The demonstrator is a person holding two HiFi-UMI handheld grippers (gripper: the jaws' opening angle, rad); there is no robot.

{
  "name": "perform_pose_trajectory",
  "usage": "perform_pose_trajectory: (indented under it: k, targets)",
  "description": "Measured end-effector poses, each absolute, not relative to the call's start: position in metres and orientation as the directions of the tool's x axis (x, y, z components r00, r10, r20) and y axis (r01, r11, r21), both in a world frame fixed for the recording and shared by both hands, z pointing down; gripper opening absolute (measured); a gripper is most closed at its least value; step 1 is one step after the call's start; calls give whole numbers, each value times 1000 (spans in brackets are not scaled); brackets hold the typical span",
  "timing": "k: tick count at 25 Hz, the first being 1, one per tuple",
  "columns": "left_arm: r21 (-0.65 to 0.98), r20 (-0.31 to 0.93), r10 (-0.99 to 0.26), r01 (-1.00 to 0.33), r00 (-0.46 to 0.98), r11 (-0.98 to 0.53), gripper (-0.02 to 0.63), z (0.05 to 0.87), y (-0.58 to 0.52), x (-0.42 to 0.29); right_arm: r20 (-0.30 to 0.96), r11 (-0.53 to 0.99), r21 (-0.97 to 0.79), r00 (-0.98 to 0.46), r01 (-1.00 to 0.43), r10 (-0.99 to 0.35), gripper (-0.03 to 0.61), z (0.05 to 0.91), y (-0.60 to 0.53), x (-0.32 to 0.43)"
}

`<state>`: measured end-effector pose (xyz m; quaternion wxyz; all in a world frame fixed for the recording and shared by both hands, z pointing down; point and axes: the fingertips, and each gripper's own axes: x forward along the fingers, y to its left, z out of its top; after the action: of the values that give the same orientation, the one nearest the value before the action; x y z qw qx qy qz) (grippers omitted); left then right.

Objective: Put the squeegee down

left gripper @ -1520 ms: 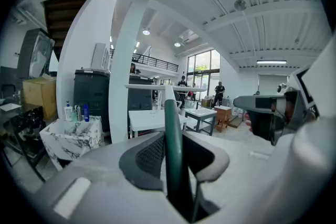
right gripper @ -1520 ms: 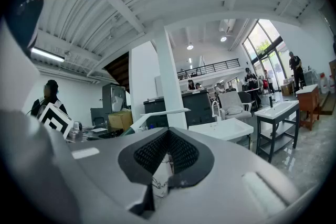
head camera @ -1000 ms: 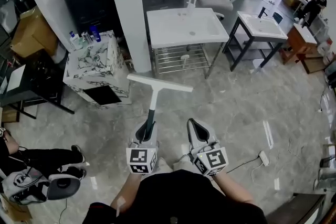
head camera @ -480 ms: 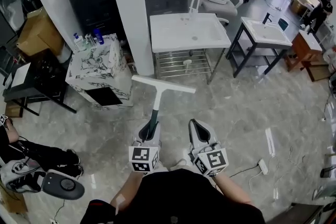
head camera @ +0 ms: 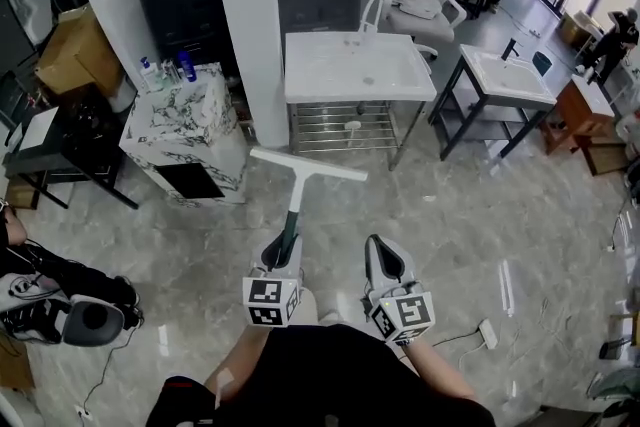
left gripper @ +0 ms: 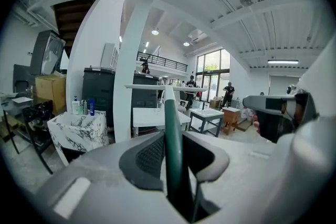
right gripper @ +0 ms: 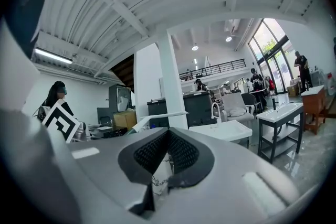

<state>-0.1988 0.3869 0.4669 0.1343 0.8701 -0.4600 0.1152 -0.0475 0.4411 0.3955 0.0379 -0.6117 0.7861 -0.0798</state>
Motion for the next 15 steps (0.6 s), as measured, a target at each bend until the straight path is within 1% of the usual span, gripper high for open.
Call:
perform_pose_trajectory:
  k: [9, 15]
  targets:
    - [130, 303, -779, -833, 549, -537, 103, 467, 356, -186, 42, 242, -161, -252, -957, -967, 2, 399, 413, -37]
    - [125, 317, -777, -836, 544, -534, 104, 469, 321, -176, 41, 248, -167, -258, -954, -965, 2, 396, 376, -26]
